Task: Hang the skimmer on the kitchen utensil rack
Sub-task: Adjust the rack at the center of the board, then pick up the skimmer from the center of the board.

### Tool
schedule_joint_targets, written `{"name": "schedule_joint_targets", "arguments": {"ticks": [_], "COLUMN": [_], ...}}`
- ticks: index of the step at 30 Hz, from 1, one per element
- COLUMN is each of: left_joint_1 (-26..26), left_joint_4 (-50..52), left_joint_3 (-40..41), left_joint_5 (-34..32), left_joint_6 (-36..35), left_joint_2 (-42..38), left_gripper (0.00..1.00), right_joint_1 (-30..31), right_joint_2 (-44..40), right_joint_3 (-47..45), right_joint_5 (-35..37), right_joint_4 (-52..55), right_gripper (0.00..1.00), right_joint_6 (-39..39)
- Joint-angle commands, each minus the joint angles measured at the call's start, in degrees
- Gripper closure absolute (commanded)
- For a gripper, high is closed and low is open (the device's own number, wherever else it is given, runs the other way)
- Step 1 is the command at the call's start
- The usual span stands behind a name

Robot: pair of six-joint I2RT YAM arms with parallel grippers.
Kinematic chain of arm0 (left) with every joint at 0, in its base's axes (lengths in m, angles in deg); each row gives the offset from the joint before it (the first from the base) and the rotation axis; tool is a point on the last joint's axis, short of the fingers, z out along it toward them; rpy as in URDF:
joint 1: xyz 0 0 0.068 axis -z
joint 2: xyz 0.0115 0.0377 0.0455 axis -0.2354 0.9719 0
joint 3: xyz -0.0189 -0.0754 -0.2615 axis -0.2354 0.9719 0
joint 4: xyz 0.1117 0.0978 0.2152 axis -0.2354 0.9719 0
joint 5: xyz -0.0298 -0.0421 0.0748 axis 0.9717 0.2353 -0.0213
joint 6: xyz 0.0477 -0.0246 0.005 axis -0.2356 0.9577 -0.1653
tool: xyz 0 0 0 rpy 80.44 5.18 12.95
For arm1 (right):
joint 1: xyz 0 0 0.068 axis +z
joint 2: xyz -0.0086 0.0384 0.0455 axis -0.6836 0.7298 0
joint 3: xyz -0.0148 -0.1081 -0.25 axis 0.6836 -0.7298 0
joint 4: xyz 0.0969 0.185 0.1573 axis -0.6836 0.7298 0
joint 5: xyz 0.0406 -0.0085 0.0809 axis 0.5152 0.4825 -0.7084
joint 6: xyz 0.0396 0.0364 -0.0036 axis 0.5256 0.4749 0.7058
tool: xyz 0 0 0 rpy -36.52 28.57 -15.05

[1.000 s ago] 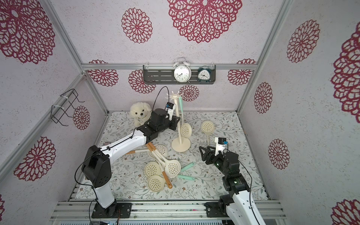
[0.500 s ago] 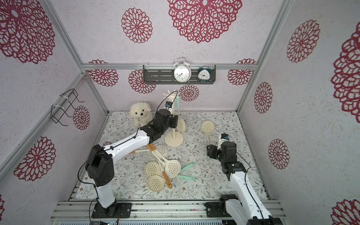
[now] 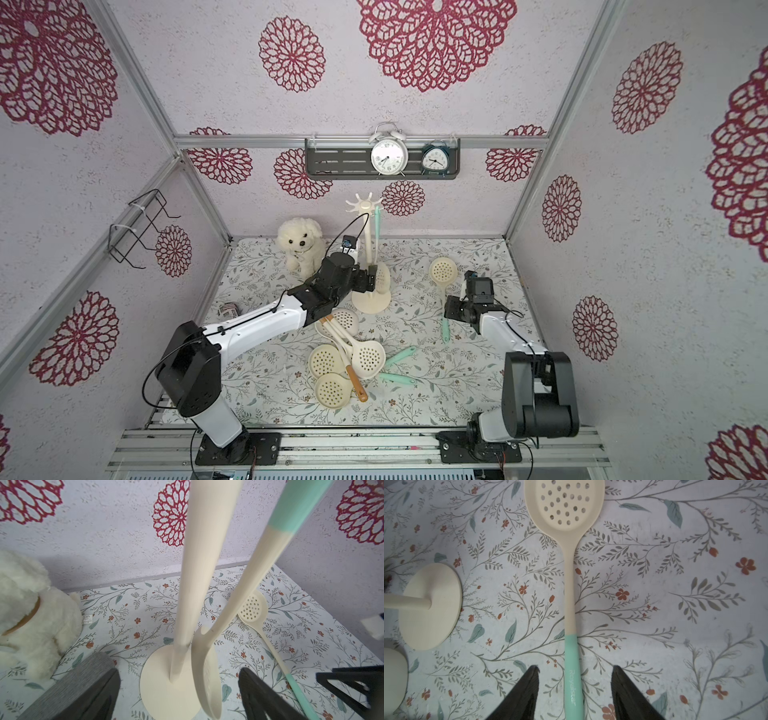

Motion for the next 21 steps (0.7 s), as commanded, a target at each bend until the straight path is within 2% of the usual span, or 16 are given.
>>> {"name": "schedule_joint_targets", "arguments": {"ticks": [1, 10, 15, 17, 21], "left_joint_1": [1.41, 4.59, 5.65, 5.71, 5.93], "left_joint_4": [-2.12, 2.92, 5.41, 5.76, 6.73], "left_joint_3": [3.74, 13.29, 16.21, 17.01, 17.86], "left_joint_5": [-1.94, -4.55, -6.33, -6.66, -6.67], "left_joint_6": [2.09, 5.04, 6.58, 7.12, 8.0], "left_joint_2": [-5.26, -18.73, -23.52, -24.69, -26.75], "left_gripper": [0.07, 0.08, 0.09, 0.09, 0.09], "right_joint_1": [0.35, 3.65, 4.98, 5.28, 5.32], "right_joint_2": [4.95, 19.25, 22.7, 23.37, 22.33], "right_joint_3": [4.41, 13.65, 16.37, 16.77, 15.66], "right_joint_5": [3.21, 7.37, 10.56, 11.49, 11.59], "right_joint_4": [0.14, 2.62, 4.44, 4.98, 4.68], "right_gripper": [0.42, 0.48, 0.54, 0.59, 0.84], "right_joint_6": [-2.75, -4.78, -5.96, -6.14, -5.52]}}
